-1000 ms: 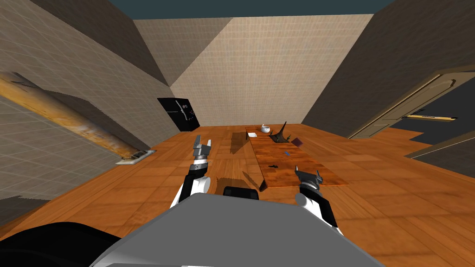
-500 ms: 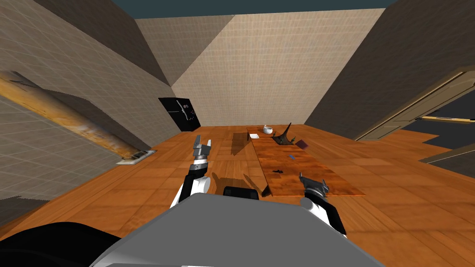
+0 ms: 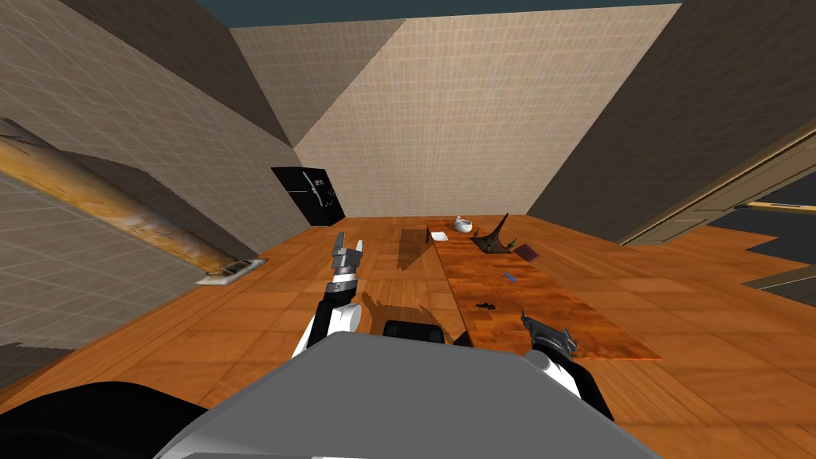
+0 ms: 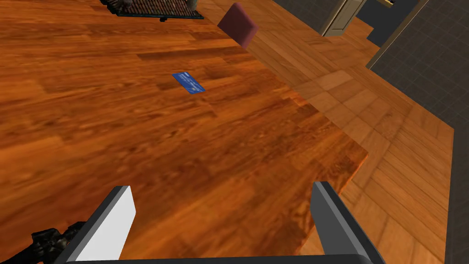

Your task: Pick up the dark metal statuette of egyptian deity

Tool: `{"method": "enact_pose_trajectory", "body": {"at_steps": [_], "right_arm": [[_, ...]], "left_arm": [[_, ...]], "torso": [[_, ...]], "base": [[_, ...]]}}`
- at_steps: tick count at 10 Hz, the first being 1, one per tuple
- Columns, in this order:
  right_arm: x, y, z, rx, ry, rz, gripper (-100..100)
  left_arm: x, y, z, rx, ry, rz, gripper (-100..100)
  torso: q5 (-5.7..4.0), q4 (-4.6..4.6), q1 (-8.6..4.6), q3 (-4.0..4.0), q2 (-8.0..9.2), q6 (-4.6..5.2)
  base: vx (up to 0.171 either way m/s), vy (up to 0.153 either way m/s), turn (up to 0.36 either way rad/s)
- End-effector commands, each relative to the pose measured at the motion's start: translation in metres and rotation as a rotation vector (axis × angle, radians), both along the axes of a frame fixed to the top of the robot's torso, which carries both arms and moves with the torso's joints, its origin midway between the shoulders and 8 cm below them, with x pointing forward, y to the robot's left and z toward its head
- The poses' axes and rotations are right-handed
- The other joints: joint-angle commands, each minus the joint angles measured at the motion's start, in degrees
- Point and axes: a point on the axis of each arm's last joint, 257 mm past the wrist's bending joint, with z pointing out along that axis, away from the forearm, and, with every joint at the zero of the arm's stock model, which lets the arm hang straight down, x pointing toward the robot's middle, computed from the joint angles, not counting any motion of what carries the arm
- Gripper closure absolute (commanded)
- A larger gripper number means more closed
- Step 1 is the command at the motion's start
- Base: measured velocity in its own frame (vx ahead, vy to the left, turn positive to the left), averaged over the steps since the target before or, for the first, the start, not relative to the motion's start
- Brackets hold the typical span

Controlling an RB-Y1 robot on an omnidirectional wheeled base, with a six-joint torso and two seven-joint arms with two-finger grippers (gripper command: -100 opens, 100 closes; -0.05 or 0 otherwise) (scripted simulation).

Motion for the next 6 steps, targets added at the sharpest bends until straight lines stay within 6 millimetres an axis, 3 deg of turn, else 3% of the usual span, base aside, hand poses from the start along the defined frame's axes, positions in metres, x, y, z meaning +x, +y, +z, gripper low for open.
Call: {"method": "enact_pose_trajectory", "body": {"at_steps": [1, 6], "right_arm": [[-0.016, -0.010, -0.019, 0.079, 0.004, -0.051, -100], [-0.070, -0.018, -0.076, 0.258, 0.056, -0.172, -100]], "left_arm": [[0.000, 0.000, 0.000, 0.000, 0.000, 0.000, 0], [0.000, 0.000, 0.000, 0.000, 0.000, 0.000, 0]], "torso": [[0.00, 0.00, 0.00, 0.00, 0.00, 0.00], [0.00, -0.05, -0.03, -0.15, -0.28, 0.00]], "base": [[0.117, 0.017, 0.021], [0.156, 0.016, 0.012]]}}
